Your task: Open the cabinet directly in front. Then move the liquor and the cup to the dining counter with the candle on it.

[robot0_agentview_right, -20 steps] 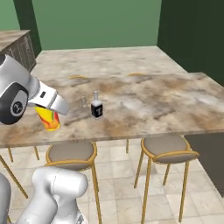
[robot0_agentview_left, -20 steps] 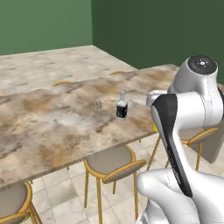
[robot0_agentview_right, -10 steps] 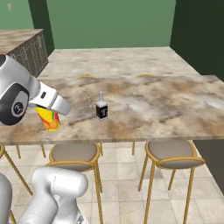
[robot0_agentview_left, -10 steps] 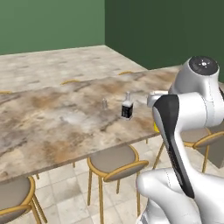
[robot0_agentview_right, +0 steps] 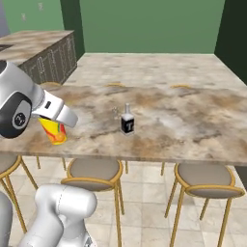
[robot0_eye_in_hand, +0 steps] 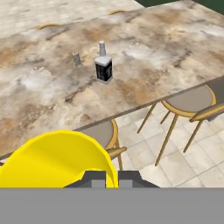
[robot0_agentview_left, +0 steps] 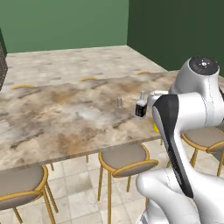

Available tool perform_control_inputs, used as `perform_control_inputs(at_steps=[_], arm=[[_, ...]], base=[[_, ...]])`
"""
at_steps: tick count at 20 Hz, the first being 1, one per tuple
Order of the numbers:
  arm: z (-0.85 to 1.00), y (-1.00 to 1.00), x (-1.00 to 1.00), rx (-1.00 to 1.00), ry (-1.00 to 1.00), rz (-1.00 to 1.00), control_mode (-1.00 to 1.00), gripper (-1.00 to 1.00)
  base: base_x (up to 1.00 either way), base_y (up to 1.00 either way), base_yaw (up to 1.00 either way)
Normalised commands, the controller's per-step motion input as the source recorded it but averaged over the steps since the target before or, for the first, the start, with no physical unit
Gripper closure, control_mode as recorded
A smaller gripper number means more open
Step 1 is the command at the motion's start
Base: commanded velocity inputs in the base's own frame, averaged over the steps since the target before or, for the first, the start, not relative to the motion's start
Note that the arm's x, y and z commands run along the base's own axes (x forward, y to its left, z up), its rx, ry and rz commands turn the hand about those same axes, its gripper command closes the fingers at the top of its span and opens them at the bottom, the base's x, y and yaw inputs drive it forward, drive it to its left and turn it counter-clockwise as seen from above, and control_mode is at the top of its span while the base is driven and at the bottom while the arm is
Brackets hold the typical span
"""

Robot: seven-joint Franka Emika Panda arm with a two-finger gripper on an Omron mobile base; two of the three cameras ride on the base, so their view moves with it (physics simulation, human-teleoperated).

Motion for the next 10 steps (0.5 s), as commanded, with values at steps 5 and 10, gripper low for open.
perform_control_inputs(at_steps=[5, 10], arm=[[0.00, 0.00, 0.00, 0.00, 0.00, 0.00, 1.00, 1.00], [0.00, 0.00, 0.00, 0.00, 0.00, 0.00, 1.00, 1.00]], base=[[0.01, 0.00, 0.07], [0.59, -0.01, 0.02]])
